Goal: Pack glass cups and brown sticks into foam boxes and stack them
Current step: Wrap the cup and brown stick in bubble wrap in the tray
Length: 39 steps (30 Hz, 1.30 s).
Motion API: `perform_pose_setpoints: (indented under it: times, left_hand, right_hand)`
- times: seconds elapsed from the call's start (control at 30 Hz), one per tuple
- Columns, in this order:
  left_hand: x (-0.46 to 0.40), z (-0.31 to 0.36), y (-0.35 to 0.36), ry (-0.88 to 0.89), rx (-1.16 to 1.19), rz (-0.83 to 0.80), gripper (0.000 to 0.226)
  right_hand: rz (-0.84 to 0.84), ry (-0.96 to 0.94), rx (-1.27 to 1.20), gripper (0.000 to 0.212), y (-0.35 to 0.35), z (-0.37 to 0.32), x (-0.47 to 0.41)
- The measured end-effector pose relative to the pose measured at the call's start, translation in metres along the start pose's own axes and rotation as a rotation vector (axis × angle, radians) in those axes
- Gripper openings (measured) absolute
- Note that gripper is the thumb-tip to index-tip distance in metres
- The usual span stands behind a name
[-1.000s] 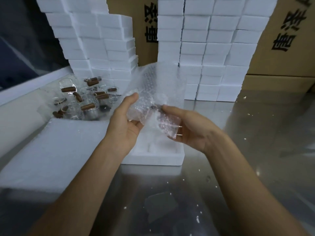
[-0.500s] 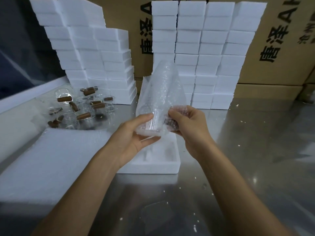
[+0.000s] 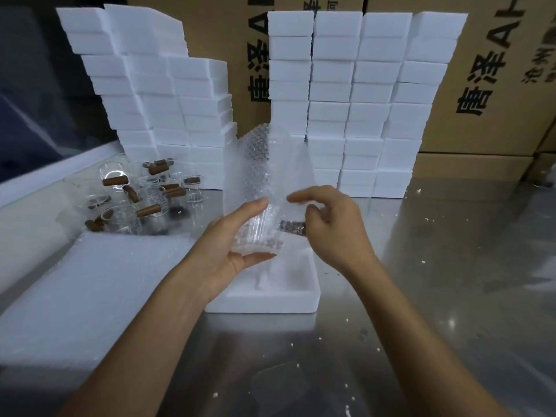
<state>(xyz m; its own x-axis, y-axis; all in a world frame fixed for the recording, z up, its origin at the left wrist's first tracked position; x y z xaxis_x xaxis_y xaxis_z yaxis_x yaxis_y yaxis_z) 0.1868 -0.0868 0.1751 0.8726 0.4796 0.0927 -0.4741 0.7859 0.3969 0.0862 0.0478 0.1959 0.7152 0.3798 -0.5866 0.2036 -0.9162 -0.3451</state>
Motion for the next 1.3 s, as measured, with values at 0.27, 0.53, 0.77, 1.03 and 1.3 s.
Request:
perform_pose_setpoints:
  times: [0.27,0.53,0.77,1.03,1.3]
  left_hand:
    - [-0.004,0.003,-0.005,0.078,-0.005,0.046,0.034]
    - [0.004,0.004,0.005,0.115,-0.019,-0.014,0.044]
    - [0.005,0.007,0.008,0.198,0.019,-0.11,0.037]
    - [0.008,0.012,0.006,0.246,-0.033,-0.107,0.062]
    - [0.0,0.02,-0.01,0.282,0.07,0.1,0.025]
  right_hand:
    - [-0.053,-0.059,0.104,0.026,0.013,-0.004,0.008]
    - [0.053,-0.069,0.041,0.057,0.016,0.0,0.01]
    - [0.051,0.267,-0.278,0.034,0.018,0.005,0.008]
    - [-0.157,0.519,-0.29,0.028,0.021,0.013,0.012]
    - [0.092,0.295,-0.163,0.053,0.011,0.007,0.008]
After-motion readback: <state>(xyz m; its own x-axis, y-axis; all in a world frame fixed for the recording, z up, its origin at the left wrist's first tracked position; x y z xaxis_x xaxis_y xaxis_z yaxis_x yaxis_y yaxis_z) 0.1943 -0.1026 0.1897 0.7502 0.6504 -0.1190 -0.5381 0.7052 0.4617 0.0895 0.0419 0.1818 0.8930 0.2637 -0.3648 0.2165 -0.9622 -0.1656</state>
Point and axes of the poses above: each hand's wrist, its own x-axis away from the middle knuckle, its own y-axis out of the palm, z = x × y, the point moved 3 cm from there along -x, towards the middle knuckle, and after that the axes turned 5 degrees about z, right-handed, at the moved point
